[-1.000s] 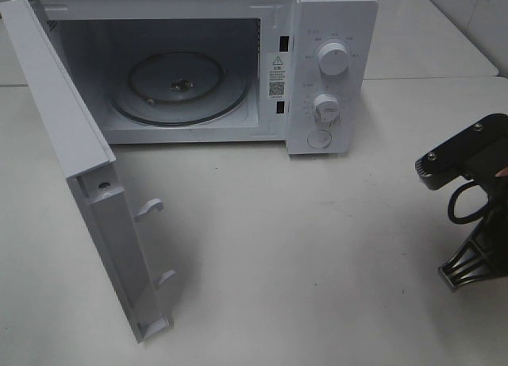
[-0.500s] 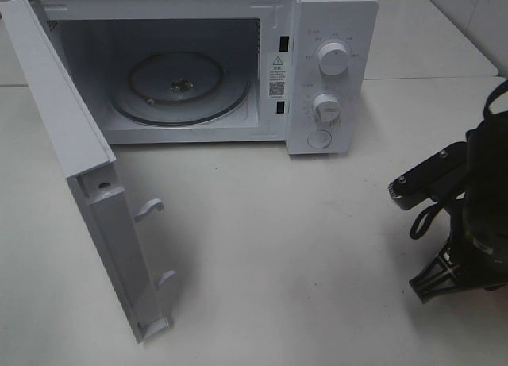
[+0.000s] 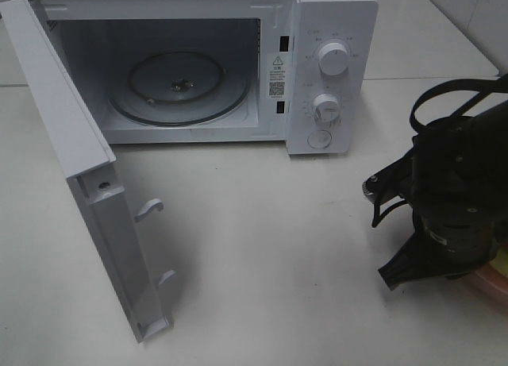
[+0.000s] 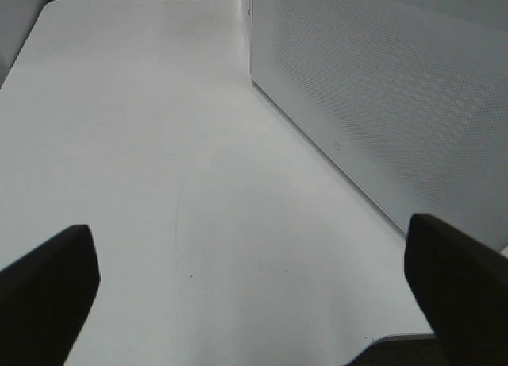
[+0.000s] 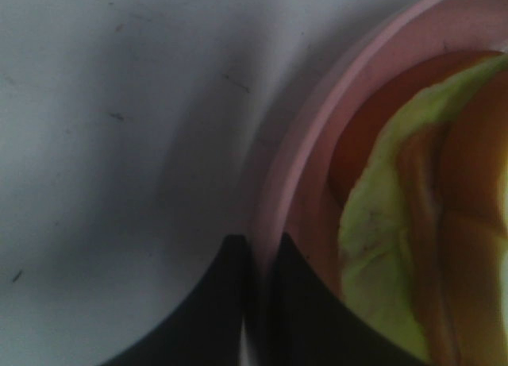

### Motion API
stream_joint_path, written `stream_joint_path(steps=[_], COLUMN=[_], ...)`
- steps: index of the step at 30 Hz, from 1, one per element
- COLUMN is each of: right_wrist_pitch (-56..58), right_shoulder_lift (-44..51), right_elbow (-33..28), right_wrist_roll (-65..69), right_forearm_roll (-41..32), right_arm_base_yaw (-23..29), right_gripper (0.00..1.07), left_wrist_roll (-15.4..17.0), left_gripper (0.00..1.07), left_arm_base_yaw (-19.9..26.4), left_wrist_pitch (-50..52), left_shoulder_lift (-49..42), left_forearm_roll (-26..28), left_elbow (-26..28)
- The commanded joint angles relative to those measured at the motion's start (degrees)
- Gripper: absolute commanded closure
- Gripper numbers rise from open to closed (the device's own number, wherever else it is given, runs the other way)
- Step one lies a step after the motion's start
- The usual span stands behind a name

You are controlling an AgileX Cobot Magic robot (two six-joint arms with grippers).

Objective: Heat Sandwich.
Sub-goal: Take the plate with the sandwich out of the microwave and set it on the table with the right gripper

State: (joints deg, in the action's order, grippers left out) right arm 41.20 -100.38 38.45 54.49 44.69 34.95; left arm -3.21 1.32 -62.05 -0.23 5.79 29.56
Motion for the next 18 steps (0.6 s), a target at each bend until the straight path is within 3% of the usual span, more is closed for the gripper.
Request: stream_joint_path(steps=[1, 11, 18], right_wrist_pitch=[1.43, -2.92, -2.64], right_shoulder_lift=[-1.78, -3.67, -3.61], right_elbow=[1.20, 2.18, 2.18], right_wrist_roll=[1.95, 7.56, 13.92], right_forearm_roll=[1.66, 4.41, 6.07], right_arm_base_yaw=[-1.60, -2.81, -2.81], right_gripper=[1.04, 1.03, 0.92], left_wrist_roll=[0.11, 0.11, 0.11], left_gripper=[0.09, 0.09, 0.09], left_arm_base_yaw=[-0.06, -0.06, -0.06], left_wrist_pitch=[0.52, 0.52, 0.52], left_shoulder_lift=[-0.97, -0.97, -0.97], left_forearm_roll=[0.17, 0.17, 0.17], left_elbow=[-0.06, -0.06, -0.06])
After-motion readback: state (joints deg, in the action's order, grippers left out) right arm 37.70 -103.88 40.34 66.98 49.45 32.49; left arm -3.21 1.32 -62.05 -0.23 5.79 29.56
